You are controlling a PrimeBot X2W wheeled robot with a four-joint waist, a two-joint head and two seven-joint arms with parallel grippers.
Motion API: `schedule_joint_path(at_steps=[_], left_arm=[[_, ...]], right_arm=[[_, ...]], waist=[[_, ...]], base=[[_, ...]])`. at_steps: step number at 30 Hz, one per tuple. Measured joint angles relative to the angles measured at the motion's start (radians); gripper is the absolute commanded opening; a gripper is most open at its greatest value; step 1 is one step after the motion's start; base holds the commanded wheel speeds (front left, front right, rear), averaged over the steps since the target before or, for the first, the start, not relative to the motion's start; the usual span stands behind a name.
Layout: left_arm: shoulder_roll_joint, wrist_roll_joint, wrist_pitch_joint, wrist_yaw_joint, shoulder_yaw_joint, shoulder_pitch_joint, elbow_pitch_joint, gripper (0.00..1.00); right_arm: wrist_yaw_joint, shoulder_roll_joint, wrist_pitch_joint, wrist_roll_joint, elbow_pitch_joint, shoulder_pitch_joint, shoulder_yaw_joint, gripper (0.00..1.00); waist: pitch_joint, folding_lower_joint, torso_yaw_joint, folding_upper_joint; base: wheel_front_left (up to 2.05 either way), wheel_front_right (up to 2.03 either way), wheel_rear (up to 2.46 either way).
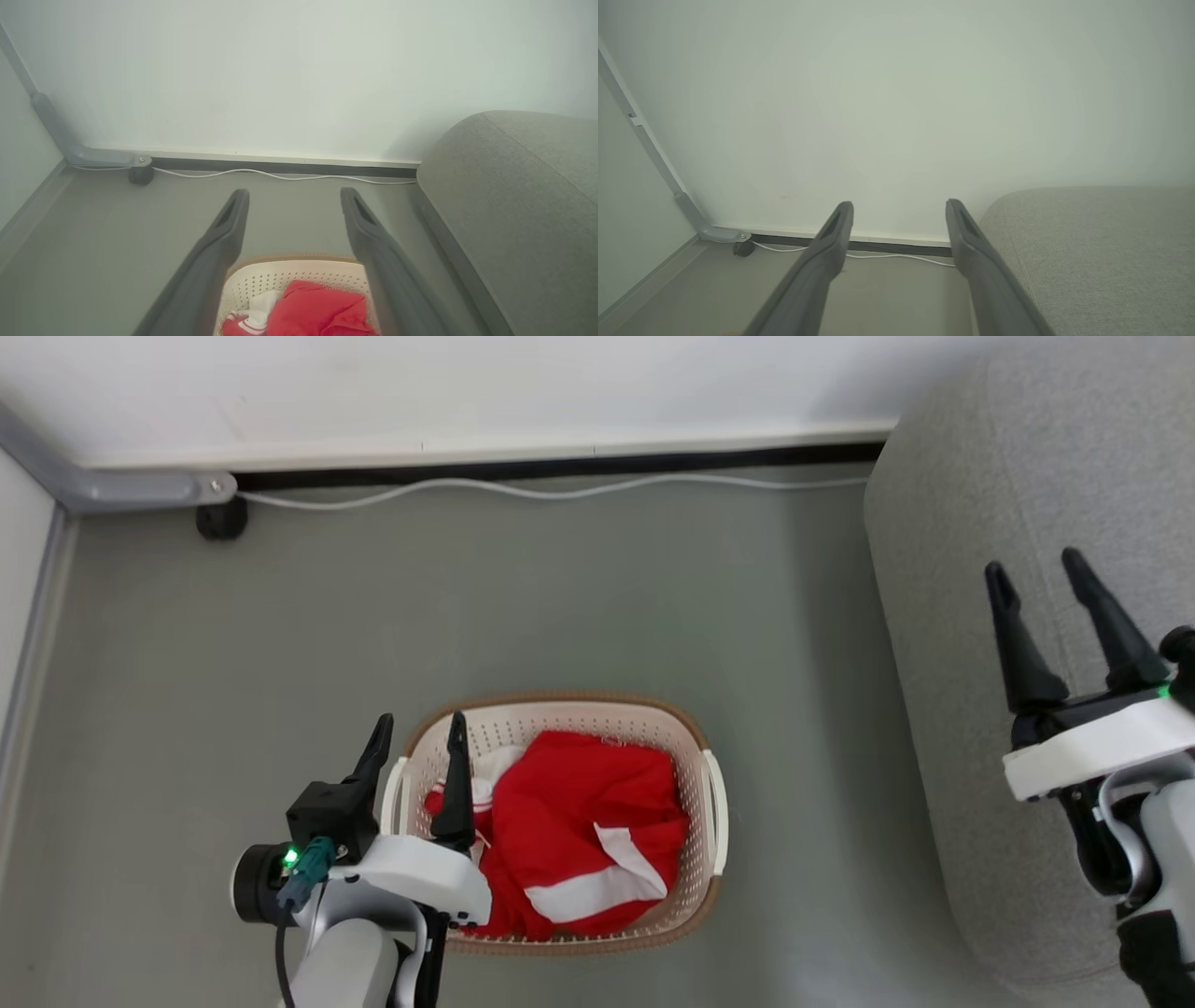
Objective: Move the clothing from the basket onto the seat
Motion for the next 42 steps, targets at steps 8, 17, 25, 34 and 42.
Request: schedule_joint_path(at_steps=[8, 17, 25, 34, 42], left_arm=[[0.001, -0.039, 0.000, 0.042, -0.080, -0.060, -0.001, 1.00], [0.001, -0.122, 0.000, 0.051, -0.203, -0.189, 0.019, 1.00], [0.002, -0.201, -0.001, 0.048, -0.328, -0.320, 0.161, 1.00], [0.002, -0.343, -0.001, 0.058, -0.468, -0.480, 0.403, 1.00], [0.001, -0.431, -0.001, 0.129, -0.593, -0.617, 0.597, 1.00]], right_arm=[[0.000, -0.034, 0.000, 0.019, -0.083, -0.047, -0.035, 1.00], [0.000, -0.067, -0.002, 0.036, -0.177, -0.119, -0.077, 1.00], [0.000, -0.086, -0.003, 0.054, -0.218, -0.165, -0.080, 1.00], [0.000, -0.095, -0.003, 0.062, -0.270, -0.219, -0.060, 1.00], [0.000, -0.095, -0.008, 0.080, -0.310, -0.242, -0.060, 1.00]], waist=[[0.119, 0.0000, -0.005, 0.0000], [0.282, 0.0000, -0.012, 0.0000], [0.395, 0.0000, -0.025, 0.0000], [0.484, 0.0000, -0.065, -0.0001], [0.557, 0.0000, -0.097, -0.0001]], base=[[0.00, 0.00, 0.00], [0.00, 0.00, 0.00], [0.00, 0.00, 0.00], [0.00, 0.00, 0.00], [0.00, 0.00, 0.00]])
